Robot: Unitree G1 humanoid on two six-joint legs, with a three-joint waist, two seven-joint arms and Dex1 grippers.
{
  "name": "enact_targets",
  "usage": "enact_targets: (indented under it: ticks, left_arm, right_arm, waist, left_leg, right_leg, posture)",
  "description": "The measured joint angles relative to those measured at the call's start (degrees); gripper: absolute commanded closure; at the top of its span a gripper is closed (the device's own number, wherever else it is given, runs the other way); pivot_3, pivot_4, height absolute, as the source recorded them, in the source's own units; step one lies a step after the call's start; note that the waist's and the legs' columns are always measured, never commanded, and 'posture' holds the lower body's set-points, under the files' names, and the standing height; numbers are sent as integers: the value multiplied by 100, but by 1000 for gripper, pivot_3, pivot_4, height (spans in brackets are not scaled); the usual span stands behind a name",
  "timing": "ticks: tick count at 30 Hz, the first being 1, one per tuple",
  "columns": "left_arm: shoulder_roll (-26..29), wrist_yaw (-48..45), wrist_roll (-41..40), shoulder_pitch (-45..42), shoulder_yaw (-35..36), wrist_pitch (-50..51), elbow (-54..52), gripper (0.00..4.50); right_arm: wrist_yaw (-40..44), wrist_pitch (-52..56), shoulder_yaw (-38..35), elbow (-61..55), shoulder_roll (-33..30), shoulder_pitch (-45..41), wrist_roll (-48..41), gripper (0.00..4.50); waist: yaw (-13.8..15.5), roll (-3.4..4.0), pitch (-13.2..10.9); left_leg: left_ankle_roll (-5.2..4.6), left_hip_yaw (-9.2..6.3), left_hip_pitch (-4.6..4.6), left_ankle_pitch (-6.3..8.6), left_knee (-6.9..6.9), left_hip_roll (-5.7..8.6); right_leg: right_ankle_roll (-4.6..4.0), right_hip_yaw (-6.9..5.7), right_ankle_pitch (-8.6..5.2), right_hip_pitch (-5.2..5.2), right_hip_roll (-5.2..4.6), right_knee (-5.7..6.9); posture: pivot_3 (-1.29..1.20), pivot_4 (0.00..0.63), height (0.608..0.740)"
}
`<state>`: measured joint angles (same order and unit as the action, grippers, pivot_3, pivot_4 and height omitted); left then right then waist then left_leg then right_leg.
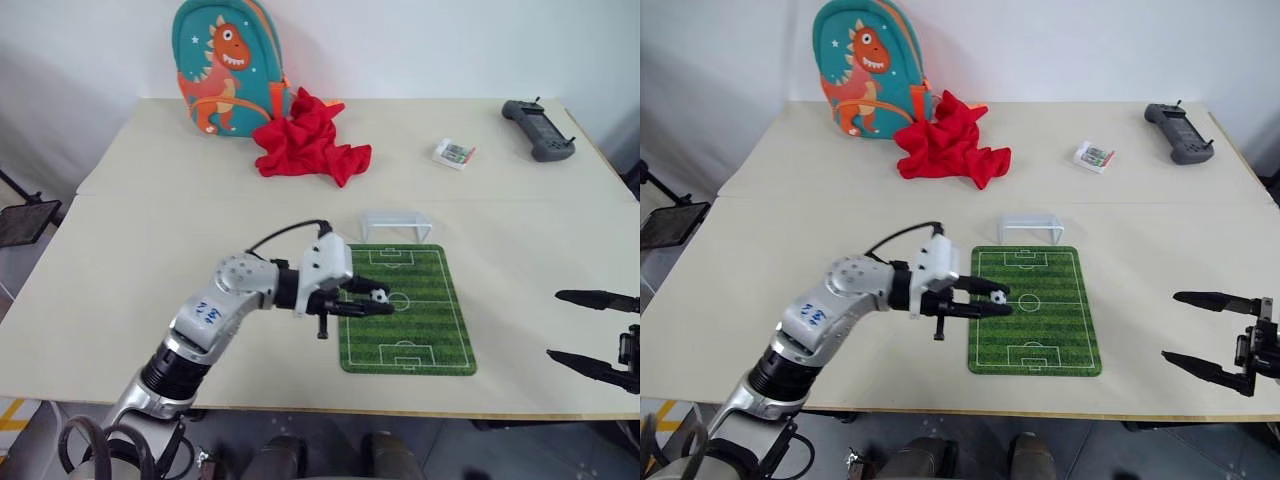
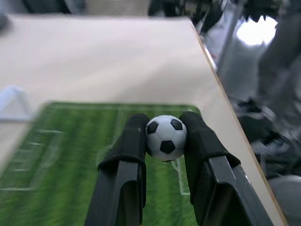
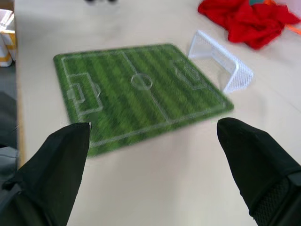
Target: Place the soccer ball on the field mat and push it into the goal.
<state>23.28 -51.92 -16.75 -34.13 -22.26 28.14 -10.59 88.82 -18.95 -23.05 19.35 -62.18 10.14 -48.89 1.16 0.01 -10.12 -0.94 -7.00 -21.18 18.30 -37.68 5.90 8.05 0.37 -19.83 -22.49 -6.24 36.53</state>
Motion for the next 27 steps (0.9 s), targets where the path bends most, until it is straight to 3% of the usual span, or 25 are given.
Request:
enact_targets:
  ticks: [15, 27]
  left_arm:
    - [-971, 386, 1172, 760, -1161, -1008, 715, 3645]
    - [-1445, 870, 1750, 804, -1272, -1357, 1164, 3645]
  right_arm:
    - [-2, 418, -700, -1051, 483, 591, 117, 0]
    - [-3, 511, -765, -1249, 870, 757, 288, 0]
  waist:
    - [192, -1, -1]
    - [207, -1, -1]
  left_leg:
    - [-10, -2, -5, 1, -31, 19]
    - [-12, -1, -5, 0, -32, 24]
  right_leg:
    - [9, 10, 5, 9, -16, -2]
    - [12, 10, 6, 9, -19, -1]
  posture:
    - [0, 150, 740]
    - [0, 150, 740]
